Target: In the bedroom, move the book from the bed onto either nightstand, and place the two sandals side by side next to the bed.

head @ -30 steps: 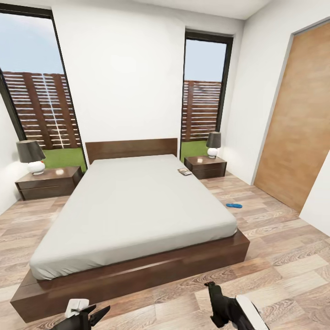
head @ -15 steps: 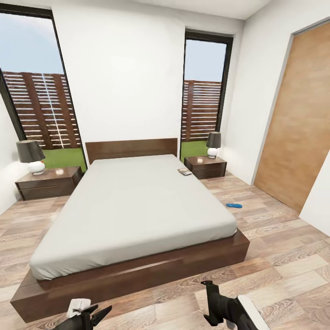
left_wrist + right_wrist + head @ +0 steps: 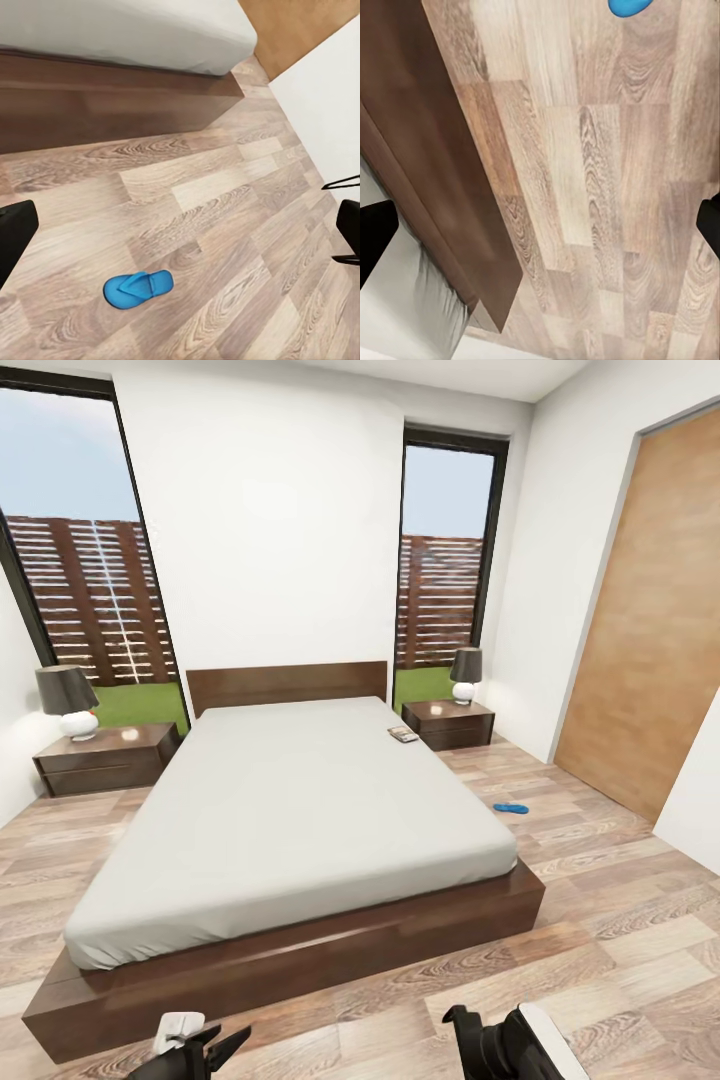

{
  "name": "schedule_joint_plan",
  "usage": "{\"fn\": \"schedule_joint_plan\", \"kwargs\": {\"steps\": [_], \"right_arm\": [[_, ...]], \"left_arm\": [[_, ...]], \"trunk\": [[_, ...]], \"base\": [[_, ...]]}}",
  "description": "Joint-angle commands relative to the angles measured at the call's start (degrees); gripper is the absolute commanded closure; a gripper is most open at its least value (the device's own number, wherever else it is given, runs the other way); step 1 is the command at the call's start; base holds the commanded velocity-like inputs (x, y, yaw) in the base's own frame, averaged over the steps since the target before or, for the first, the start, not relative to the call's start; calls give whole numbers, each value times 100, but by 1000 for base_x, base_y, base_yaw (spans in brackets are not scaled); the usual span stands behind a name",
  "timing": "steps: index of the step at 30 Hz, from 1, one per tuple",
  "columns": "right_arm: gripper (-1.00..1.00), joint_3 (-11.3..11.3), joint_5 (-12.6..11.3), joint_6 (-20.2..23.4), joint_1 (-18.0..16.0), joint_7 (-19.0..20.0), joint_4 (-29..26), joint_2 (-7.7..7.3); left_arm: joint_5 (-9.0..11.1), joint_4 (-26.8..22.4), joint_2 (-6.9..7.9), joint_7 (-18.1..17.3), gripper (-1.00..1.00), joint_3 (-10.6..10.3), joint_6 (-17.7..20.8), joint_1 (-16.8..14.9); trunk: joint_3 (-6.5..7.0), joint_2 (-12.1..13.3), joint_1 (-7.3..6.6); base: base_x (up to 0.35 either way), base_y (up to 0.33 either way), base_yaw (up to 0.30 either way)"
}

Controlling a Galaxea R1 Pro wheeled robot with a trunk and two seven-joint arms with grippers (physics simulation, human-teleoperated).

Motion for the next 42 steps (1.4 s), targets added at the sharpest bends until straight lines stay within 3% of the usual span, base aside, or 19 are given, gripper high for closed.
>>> {"fn": "schedule_joint_plan", "kwargs": {"steps": [1,42], "right_arm": [[-100,-31,1,44,-4,-21,-4,7],[-100,-27,10,39,-4,31,28,36]], "left_arm": [[36,0,-1,-18,-100,4,58,-3],[2,-9,11,-33,-100,12,84,-3]], "trunk": [[-25,-45,22],[-761,-1690,923]], "base": [[0,0,0],[0,0,0]]}}
